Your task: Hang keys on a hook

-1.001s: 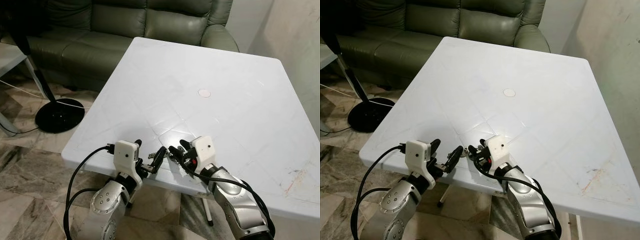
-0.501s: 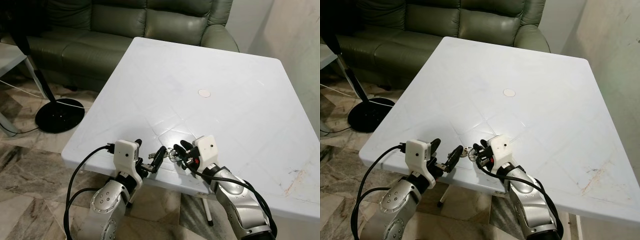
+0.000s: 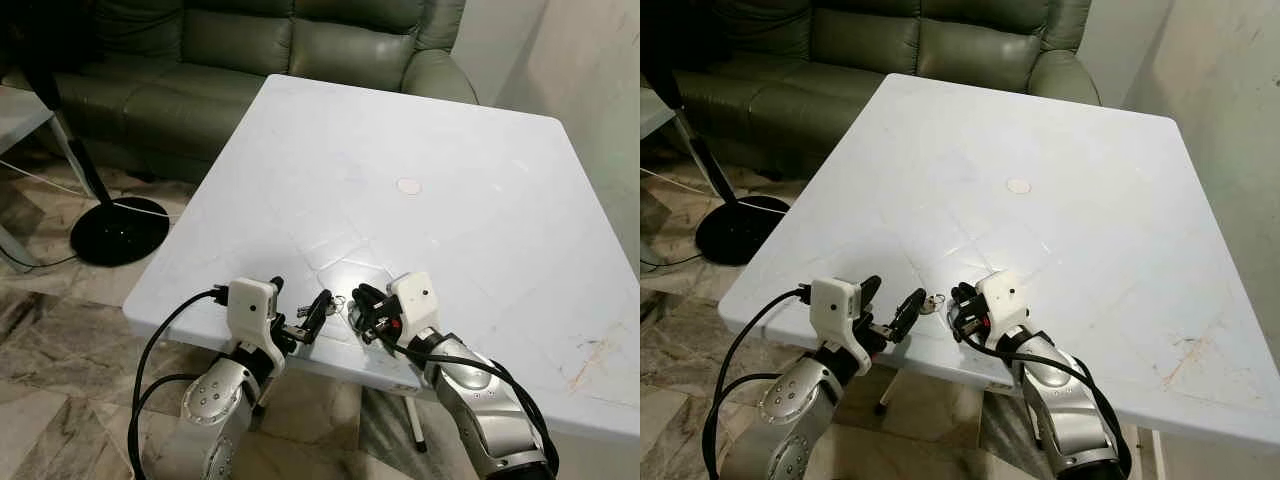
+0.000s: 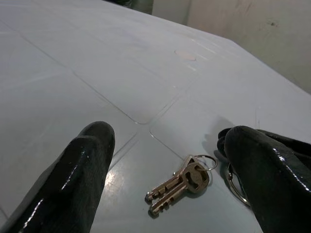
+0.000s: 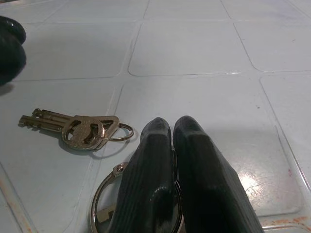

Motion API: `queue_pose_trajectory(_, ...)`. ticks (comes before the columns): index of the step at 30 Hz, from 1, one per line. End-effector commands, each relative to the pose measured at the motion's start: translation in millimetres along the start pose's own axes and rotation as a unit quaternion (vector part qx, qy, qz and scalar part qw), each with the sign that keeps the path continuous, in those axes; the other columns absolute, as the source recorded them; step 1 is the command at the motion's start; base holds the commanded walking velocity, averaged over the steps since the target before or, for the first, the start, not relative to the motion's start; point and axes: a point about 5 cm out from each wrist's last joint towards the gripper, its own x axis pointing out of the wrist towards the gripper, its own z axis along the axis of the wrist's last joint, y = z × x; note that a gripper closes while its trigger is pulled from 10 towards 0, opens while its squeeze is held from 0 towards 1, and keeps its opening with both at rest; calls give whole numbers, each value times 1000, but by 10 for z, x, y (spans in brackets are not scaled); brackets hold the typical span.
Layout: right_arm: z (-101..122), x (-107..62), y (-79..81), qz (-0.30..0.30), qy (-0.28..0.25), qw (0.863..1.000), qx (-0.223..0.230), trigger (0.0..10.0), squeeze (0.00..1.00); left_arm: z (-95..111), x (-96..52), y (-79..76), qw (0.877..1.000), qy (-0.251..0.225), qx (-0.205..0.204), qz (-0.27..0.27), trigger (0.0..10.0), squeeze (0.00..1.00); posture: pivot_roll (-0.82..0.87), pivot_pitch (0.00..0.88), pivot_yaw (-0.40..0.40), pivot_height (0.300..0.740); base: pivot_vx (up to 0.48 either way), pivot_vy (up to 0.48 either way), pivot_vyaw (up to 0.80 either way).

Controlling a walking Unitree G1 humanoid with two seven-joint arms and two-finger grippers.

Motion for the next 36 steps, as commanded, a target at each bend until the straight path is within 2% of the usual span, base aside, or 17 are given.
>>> queue_pose_trajectory(1,-33,-19,-11,0,5,1000,-2,10000,0,21,8,-9,1000,-2,0,0,10000,0,34,83,-76,740,0,0,0)
queue_pose_trajectory(5,-36,-24,-19,-1,7,1000,-1,10000,0,24,10,-10,1000,-2,0,-1,10000,0,34,83,-76,740,0,0,0)
queue_pose_trajectory(6,-33,-25,-22,-1,5,1000,-1,8392,0,25,12,-9,1000,-2,0,-1,10000,0,34,83,-76,740,0,0,0)
queue_pose_trajectory(7,-27,-23,-28,-3,1,1000,0,706,0,25,14,-6,1000,-2,0,-1,10000,0,35,75,-74,740,0,0,0)
queue_pose_trajectory(8,-27,-23,-28,-3,1,1000,0,706,0,25,14,-6,1000,-2,0,-1,10000,0,35,75,-74,740,0,0,0)
queue_pose_trajectory(9,-21,-20,-29,-3,-3,1000,2,0,0,26,17,-5,1000,-2,0,0,10000,0,35,75,-74,740,0,0,0)
queue_pose_trajectory(19,48,15,-57,-19,-28,999,3,0,0,41,24,8,1000,-5,-3,2,10000,0,40,66,-74,740,0,0,0)
queue_pose_trajectory(22,113,26,-95,-35,-54,998,3,0,0,49,31,13,1000,-6,-4,4,10000,0,40,66,-74,740,0,0,0)
queue_pose_trajectory(24,312,20,-207,-72,-119,989,41,0,0,62,46,26,1000,-9,-6,7,10000,0,40,66,-74,740,0,0,0)
queue_pose_trajectory(27,361,13,-238,-80,-135,986,55,0,0,65,50,31,1000,-9,-7,8,10000,0,40,66,-74,740,0,0,0)
queue_pose_trajectory(28,441,4,-295,-98,-159,979,81,0,0,74,59,40,1000,-11,-8,10,10000,0,41,66,-70,740,0,0,0)
queue_pose_trajectory(31,484,-4,-324,-105,-171,976,89,0,0,79,65,43,1000,-12,-8,11,10000,0,41,66,-70,740,0,0,0)
queue_pose_trajectory(36,652,-43,-521,-152,-218,952,150,0,0,128,142,65,1000,-23,-15,11,10000,0,32,59,-67,740,0,0,0)
